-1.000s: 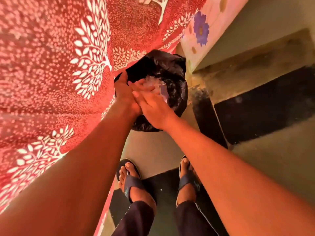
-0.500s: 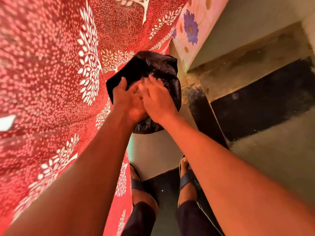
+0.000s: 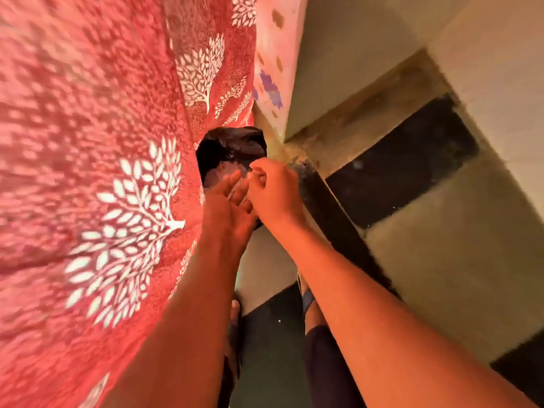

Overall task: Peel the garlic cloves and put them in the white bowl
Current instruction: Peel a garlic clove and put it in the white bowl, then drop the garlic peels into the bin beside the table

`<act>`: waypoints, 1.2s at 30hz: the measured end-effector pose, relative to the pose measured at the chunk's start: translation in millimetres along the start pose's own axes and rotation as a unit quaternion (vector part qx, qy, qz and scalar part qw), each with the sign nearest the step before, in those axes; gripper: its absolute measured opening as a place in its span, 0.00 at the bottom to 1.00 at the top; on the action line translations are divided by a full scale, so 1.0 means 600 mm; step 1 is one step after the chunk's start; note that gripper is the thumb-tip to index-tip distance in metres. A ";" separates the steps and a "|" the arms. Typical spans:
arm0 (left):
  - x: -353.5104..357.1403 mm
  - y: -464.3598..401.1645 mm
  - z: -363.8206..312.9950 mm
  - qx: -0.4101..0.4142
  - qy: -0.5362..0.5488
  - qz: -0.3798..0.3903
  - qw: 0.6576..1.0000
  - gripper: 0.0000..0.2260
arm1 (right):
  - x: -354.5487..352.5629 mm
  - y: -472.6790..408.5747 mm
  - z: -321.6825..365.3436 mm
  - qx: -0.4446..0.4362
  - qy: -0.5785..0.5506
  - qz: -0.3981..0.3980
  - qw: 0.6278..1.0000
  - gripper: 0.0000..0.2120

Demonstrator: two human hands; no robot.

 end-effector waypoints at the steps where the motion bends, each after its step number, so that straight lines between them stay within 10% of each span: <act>1: 0.014 0.030 0.007 -0.001 -0.012 0.006 1.000 0.08 | -0.030 0.030 0.012 0.015 -0.020 -0.018 1.000 0.09; 17: 0.275 0.772 -0.013 -0.026 -0.215 0.256 0.942 0.21 | -0.525 0.610 0.385 0.067 -0.149 -0.286 0.944 0.06; 26: 0.452 0.876 0.003 0.084 -0.407 0.306 0.856 0.08 | -0.699 0.702 0.435 0.025 -0.154 -0.392 0.907 0.05; 36: 0.728 0.824 0.111 0.395 -0.706 0.302 0.504 0.18 | -0.867 0.616 0.325 -0.001 0.023 -0.342 0.939 0.13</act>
Point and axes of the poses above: each hand's wrist, its own y-axis away from the middle knuckle, its own x-axis out of the palm, z = x × y, the point moved 6 cm from there along -y, towards the middle knuckle, and after that the axes turned 6 degrees about z, right-handed, at the moved point
